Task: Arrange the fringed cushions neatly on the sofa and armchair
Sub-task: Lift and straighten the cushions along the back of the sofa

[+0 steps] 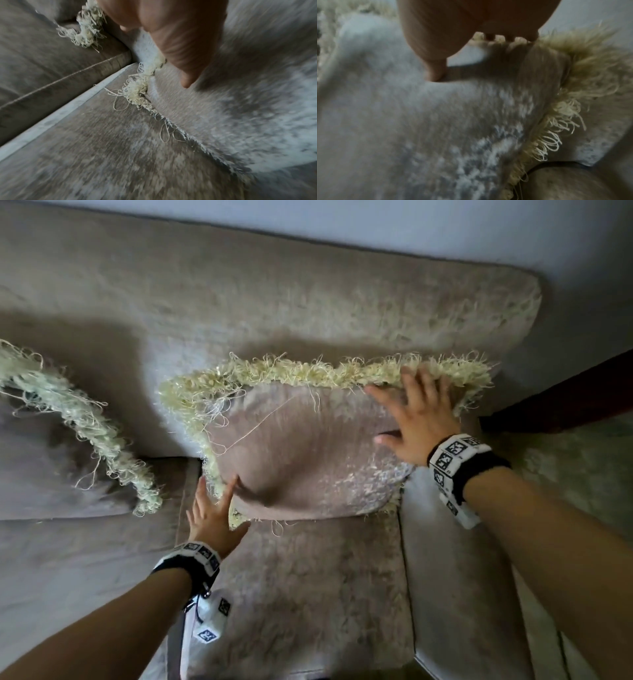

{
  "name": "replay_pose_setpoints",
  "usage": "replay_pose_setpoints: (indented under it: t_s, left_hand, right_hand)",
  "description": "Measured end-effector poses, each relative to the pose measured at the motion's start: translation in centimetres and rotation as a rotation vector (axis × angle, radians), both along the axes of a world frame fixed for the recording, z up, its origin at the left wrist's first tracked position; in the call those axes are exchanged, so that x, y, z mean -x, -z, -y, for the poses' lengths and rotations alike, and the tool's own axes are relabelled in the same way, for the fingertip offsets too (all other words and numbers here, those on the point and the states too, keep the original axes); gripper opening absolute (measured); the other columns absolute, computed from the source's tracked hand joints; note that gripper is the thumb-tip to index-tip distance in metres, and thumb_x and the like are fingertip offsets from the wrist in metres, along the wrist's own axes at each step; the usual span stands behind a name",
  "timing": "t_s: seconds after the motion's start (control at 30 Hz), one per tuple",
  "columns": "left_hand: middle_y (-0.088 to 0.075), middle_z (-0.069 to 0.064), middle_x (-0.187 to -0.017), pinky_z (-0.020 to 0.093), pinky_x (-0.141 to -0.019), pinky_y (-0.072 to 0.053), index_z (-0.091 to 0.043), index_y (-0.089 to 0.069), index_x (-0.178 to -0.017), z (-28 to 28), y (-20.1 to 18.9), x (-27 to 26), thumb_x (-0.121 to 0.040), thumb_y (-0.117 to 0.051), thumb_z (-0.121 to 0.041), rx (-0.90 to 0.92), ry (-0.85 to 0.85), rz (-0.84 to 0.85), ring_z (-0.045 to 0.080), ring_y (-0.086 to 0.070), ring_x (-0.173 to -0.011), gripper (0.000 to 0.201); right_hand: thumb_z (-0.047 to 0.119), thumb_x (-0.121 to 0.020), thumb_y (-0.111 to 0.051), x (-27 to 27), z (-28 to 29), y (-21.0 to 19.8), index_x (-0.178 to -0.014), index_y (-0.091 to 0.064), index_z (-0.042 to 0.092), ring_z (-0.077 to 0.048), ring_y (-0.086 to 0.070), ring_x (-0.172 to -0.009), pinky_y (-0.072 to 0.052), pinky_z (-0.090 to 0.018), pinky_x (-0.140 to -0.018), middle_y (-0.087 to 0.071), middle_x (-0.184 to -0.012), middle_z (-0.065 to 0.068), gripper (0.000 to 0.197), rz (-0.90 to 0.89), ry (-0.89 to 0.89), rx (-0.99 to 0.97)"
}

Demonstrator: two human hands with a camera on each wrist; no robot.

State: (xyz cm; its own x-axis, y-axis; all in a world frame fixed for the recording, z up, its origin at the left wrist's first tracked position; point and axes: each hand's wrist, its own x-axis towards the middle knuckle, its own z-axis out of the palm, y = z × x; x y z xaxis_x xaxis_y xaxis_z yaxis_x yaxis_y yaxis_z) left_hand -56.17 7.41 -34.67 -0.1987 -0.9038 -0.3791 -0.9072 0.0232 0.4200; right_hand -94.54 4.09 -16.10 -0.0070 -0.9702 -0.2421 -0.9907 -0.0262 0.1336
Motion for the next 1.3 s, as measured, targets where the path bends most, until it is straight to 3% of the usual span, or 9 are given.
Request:
replay_pose_setpoints:
  t_s: [0.2, 0.3, 0.43, 0.57, 0.67, 0.8, 0.93, 1.0, 1.3]
  left_hand:
    - [-0.033, 0.032, -0.142, 0.074, -0.103, -0.019, -0.023, -0.02, -0.147, 0.4, 6.8, 1.0, -0.055, -0.091, -0.044, 0.088, -0.025, -0.119, 0.052, -0.023, -0.138, 0.118]
    - [-0.05, 0.032, -0.116, 0.067, -0.093, -0.037, -0.011, -0.026, -0.143, 1.3, 9.3, 1.7, -0.049, -0.085, -0.055, 0.092, -0.015, -0.162, 0.049, -0.045, -0.111, 0.119]
    - [-0.051, 0.033, -0.095, 0.055, -0.082, -0.047, -0.007, -0.031, -0.137, 1.7, 10.8, 2.7, -0.046, -0.096, -0.013, 0.114, -0.063, -0.272, 0.043, -0.046, -0.092, 0.112]
    - [-0.053, 0.031, -0.089, 0.052, -0.065, -0.048, 0.002, -0.041, -0.117, 1.9, 10.3, 2.8, -0.066, -0.074, 0.014, 0.189, -0.027, -0.317, 0.043, -0.052, -0.076, 0.062]
    - [-0.058, 0.031, -0.103, 0.054, -0.074, -0.051, 0.001, -0.04, -0.133, 2.0, 8.4, 2.5, -0.077, -0.06, 0.015, 0.191, 0.022, -0.242, 0.047, -0.058, -0.087, 0.061]
    - [-0.055, 0.04, -0.115, 0.05, -0.079, -0.053, 0.001, -0.034, -0.144, 0.3, 4.3, 2.5, -0.066, -0.068, 0.019, 0.251, 0.133, -0.312, 0.054, -0.062, -0.091, 0.087]
    - [-0.061, 0.028, -0.098, 0.05, -0.072, -0.054, -0.043, -0.015, -0.149, 1.8, -1.1, 1.6, -0.058, -0.076, 0.014, 0.342, 0.303, -0.248, 0.045, -0.059, -0.086, 0.123]
    - [-0.056, 0.019, -0.085, 0.048, -0.064, -0.054, -0.053, -0.004, -0.148, 2.8, -4.6, 1.3, -0.06, -0.073, 0.012, 0.368, 0.368, -0.199, 0.039, -0.055, -0.077, 0.129]
    - [-0.051, 0.01, -0.081, 0.038, -0.053, -0.047, -0.041, -0.014, -0.15, 5.4, -15.9, -1.2, -0.07, -0.069, 0.009, 0.491, 0.442, 0.023, 0.03, -0.051, -0.075, 0.109]
  right_hand:
    - [0.088, -0.061, -0.05, 2.6, 1.2, 4.8, -0.146, 0.002, 0.055, -0.055, -0.021, -0.135, -0.004, -0.077, -0.105, -0.024, -0.149, -0.026, 0.106, -0.025, -0.056, 0.037]
    - [0.085, -0.066, -0.049, 3.4, 1.2, 6.2, -0.148, -0.004, 0.052, -0.057, -0.027, -0.131, -0.003, -0.078, -0.104, -0.03, -0.144, -0.028, 0.099, -0.022, -0.072, 0.119]
    - [0.077, -0.071, -0.056, 3.6, 0.4, 7.6, -0.149, -0.013, 0.047, -0.052, -0.035, -0.124, -0.007, -0.078, -0.104, -0.039, -0.134, -0.024, 0.094, 0.002, -0.082, 0.2]
    - [0.064, -0.078, -0.059, 3.6, -0.9, 7.9, -0.149, -0.019, 0.041, -0.046, -0.044, -0.112, -0.01, -0.077, -0.104, -0.047, -0.118, -0.021, 0.084, 0.028, -0.1, 0.26]
    - [0.047, -0.079, -0.066, 3.4, -2.0, 7.8, -0.148, -0.024, 0.037, -0.043, -0.046, -0.108, -0.012, -0.077, -0.105, -0.049, -0.112, -0.02, 0.081, 0.044, -0.085, 0.283]
    - [0.034, -0.076, -0.076, 3.3, -4.7, 6.9, -0.145, -0.026, 0.032, -0.041, -0.048, -0.105, -0.02, -0.073, -0.104, -0.051, -0.11, -0.021, 0.085, 0.091, 0.085, 0.298]
    - [0.025, -0.078, -0.075, 5.4, -8.2, 5.4, -0.142, -0.022, 0.03, -0.046, -0.044, -0.108, -0.023, -0.07, -0.104, -0.049, -0.116, -0.026, 0.084, 0.182, 0.252, 0.31]
    - [0.025, -0.08, -0.074, 6.2, -9.0, 4.4, -0.142, -0.02, 0.029, -0.047, -0.042, -0.108, -0.028, -0.068, -0.102, -0.047, -0.119, -0.027, 0.083, 0.246, 0.318, 0.312]
    - [0.031, -0.084, -0.071, 4.6, -9.2, 1.9, -0.147, -0.031, 0.016, -0.048, -0.038, -0.115, -0.032, -0.06, -0.097, -0.042, -0.127, -0.03, 0.076, 0.443, 0.379, 0.375]
